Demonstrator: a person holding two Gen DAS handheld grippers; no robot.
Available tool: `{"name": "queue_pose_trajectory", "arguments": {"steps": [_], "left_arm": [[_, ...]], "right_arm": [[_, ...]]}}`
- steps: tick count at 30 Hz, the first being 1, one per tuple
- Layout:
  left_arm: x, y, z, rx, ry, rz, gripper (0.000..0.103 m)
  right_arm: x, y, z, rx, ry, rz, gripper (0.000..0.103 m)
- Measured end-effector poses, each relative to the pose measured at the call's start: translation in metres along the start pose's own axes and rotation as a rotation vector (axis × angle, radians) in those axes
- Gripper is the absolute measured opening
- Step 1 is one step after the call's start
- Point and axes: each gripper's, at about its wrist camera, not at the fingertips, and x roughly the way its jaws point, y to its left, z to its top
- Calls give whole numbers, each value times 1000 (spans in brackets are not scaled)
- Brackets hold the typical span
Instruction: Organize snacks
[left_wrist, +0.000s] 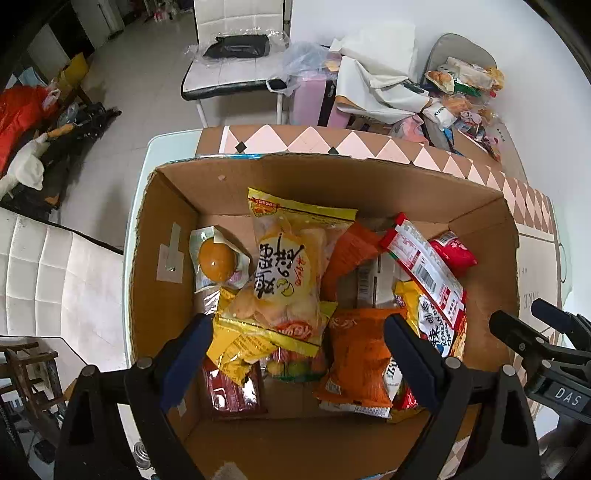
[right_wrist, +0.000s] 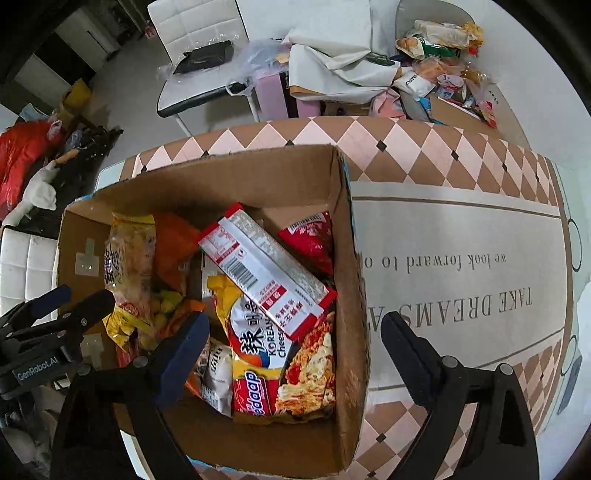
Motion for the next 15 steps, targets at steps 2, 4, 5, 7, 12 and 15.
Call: {"name": "queue_pose_trajectory", "arguments": {"steps": [2, 4, 5, 7, 12, 15], "left_arm": [[-5, -1, -4, 3, -13, 8, 94], [-10, -2, -9, 9, -25, 16, 94], [-13, -2, -11, 11, -33, 18, 94], [-21, -3, -18, 12, -56, 21, 94], [-48, -9, -32, 23, -120, 30, 94], [-68, -14, -42, 28, -169, 37, 94]], "right_arm": [[-3, 1, -4, -4, -7, -6, 97], [-6, 3, -8, -8, -14, -15, 97], [-8, 3, -10, -5, -17, -13, 97], [-12, 2, -14, 0, -22, -5, 97], [-27, 0, -27, 13, -44, 5, 97], [-43, -2, -37, 14, -74, 6, 97]]}}
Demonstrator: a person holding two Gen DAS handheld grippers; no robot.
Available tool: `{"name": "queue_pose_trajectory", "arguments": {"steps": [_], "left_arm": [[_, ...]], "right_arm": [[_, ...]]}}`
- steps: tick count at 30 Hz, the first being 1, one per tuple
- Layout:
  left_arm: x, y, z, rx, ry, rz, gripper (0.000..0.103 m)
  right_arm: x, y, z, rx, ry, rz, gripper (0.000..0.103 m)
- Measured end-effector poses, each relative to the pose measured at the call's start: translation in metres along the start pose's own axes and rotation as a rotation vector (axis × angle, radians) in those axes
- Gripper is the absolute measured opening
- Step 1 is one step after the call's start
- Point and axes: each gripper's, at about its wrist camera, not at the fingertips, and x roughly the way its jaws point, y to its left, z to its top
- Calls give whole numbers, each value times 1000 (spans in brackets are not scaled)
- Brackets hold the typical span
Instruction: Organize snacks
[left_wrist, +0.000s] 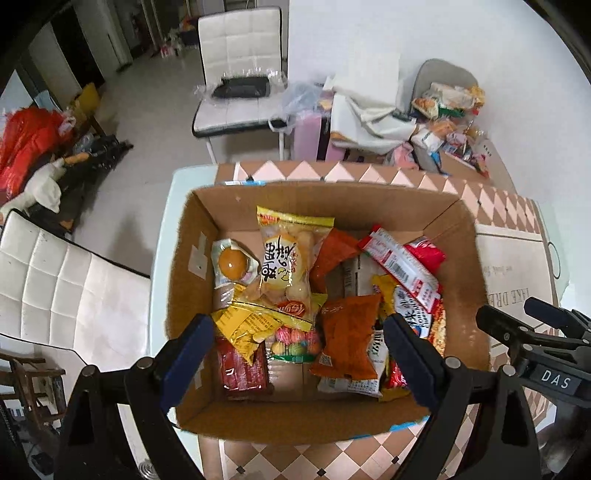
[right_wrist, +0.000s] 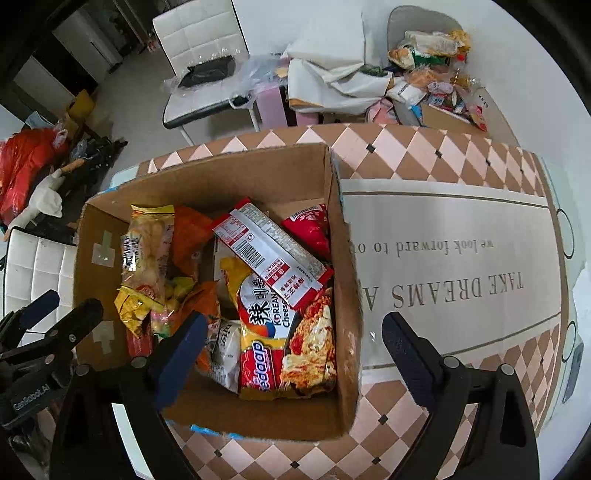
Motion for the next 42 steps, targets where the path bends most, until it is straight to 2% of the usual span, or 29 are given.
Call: {"name": "queue_pose_trajectory", "arguments": {"steps": [5, 7, 9, 11, 12, 25, 33, 42], "left_arm": [[-42, -5, -19, -2, -80, 1, 94], [-58, -8, -27, 0, -105, 2, 94], [-76, -9, -38, -7, -130, -6, 94], [-94, -12, -49, -2, -156, -5, 94], [-103, -14, -54, -1, -170, -4, 94], [-215, -28, -116, -20, -344, 23, 94], [-259, -29, -140, -32, -408, 32, 94], [-281, -32, -154, -26, -464, 49, 95]], "right_arm": [[-37, -1, -18, -5, -69, 1, 97], [-67, -2, -36, -11, -120, 3, 97], [-74, -2, -42, -12, -128, 8, 97], [-103, -4, -64, -20, -164, 24, 97], [-103, -4, -64, -20, -164, 24, 97], [-239, -2, -159, -102, -388, 25, 97], [-295, -4, -198, -128, -470, 39, 98], [-324, -8, -213, -148, -519, 37, 100]]}}
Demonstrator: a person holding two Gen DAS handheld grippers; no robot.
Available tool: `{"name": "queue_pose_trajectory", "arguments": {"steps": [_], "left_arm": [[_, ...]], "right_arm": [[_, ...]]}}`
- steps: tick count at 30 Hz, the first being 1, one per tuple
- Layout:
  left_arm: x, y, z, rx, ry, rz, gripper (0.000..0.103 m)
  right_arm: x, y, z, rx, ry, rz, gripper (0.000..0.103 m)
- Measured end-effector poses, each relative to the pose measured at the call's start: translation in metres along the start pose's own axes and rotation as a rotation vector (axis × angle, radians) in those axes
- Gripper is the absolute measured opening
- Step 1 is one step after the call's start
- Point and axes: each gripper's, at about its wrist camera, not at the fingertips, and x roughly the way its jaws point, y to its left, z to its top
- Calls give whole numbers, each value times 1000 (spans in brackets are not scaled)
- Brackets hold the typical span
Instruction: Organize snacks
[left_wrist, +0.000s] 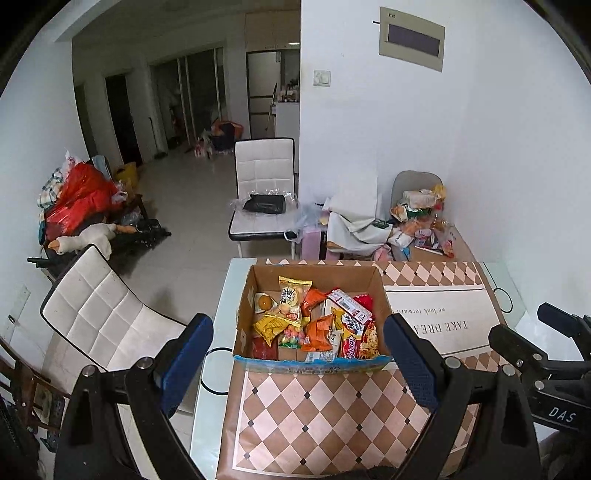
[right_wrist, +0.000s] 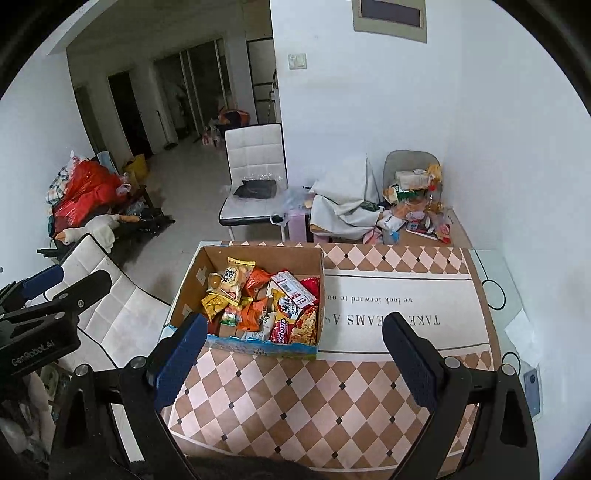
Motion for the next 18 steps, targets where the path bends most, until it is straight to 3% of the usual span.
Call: {"name": "queue_pose_trajectory", "arguments": {"steps": [3, 18], "left_arm": [[4, 0, -2, -4, 5, -9, 103], [19, 2, -6, -1, 8, 21, 103]], "right_arm": [[0, 1, 0, 1, -9, -2, 101], [25, 9, 6, -15, -37, -74, 103]]}}
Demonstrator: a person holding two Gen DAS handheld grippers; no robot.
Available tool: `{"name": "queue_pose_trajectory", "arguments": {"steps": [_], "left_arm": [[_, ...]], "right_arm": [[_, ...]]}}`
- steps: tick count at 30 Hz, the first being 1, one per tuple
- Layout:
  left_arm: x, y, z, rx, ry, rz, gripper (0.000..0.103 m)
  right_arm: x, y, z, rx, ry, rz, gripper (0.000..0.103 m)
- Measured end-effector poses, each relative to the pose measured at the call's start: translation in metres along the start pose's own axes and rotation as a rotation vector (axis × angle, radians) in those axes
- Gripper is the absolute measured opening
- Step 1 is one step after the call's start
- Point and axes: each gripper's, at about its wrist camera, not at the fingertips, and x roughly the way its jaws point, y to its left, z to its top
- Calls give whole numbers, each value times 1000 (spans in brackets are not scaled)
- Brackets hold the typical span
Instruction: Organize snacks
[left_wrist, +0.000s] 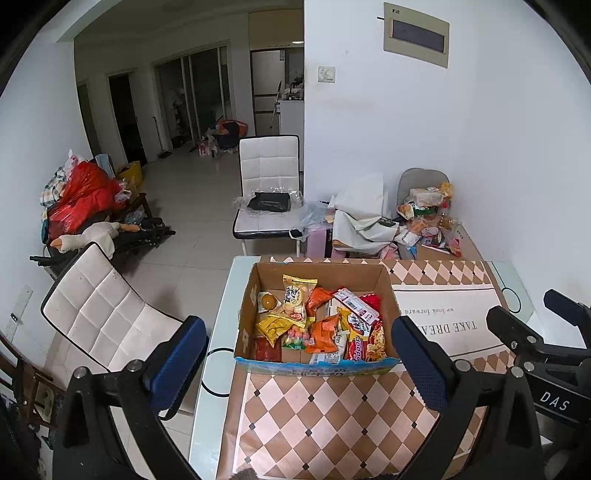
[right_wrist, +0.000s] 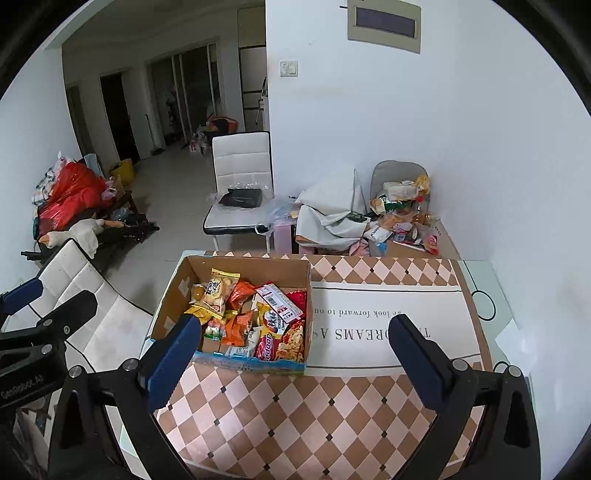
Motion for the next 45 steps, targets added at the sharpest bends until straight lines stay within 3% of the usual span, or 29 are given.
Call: {"name": "queue_pose_trajectory", "arguments": {"steps": [21, 45], "left_arm": [[14, 0, -10, -8, 61, -5, 103], [13, 2, -11, -18, 66, -8, 103]], "right_arm": [[18, 1, -9, 7, 23, -9, 103], [15, 1, -10, 7, 19, -11, 103]]}}
